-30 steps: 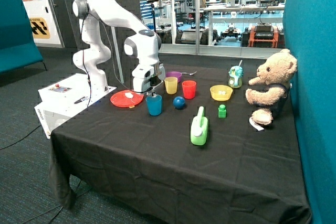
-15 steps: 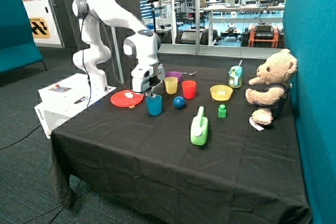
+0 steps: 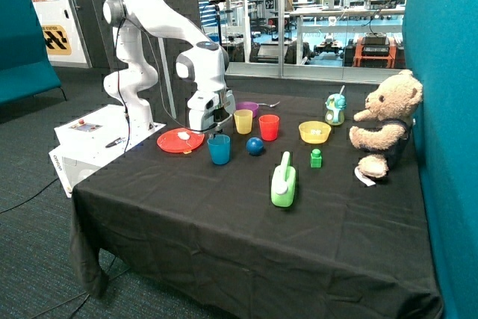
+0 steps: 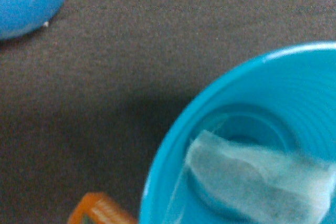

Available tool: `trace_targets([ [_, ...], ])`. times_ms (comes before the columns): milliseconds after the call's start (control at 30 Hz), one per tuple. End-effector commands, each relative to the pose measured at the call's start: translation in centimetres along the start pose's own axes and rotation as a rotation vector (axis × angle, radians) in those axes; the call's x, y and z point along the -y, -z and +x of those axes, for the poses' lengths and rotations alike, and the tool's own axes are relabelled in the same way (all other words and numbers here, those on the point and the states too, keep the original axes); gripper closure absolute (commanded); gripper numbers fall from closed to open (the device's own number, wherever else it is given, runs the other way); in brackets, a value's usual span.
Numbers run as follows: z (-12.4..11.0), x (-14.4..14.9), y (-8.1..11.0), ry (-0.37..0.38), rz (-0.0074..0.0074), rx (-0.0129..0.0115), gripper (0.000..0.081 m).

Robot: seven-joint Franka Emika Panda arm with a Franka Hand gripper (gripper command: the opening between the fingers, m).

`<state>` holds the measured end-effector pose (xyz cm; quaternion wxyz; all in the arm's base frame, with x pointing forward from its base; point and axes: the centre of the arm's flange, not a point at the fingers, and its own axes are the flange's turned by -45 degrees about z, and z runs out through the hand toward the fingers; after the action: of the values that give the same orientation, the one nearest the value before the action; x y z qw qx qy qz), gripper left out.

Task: Prepare two cups of tea

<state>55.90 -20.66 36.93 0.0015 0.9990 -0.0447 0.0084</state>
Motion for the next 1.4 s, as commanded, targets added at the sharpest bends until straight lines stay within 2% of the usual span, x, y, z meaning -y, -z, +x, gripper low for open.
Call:
trace_targets([
  [0, 1.0, 0.3, 0.5, 0.008, 0.0023, 0.0168, 0.0354],
  [200, 0.5, 1.7, 1.1, 0.034, 0.0025, 0.0168, 0.0469],
  [400, -0.7, 3.4, 1.4, 0.057, 0.0027, 0.0168, 0.0521],
  [833, -5.0, 6.3, 2.4, 0.030, 0.0025, 0.0168, 0.0557],
  [1167, -8.1, 8.8, 2.8, 0.020, 0.0024, 0.0168, 0.0554],
  [1200, -8.3, 8.9, 2.9, 0.037, 0.0025, 0.0168, 0.0553],
  [1233, -8.6, 9.1, 3.0, 0.011, 0.0023, 0.0168, 0.0552],
  [1367, -10.2, 9.8, 3.2, -0.007, 0.0022, 0.0169, 0.0517],
])
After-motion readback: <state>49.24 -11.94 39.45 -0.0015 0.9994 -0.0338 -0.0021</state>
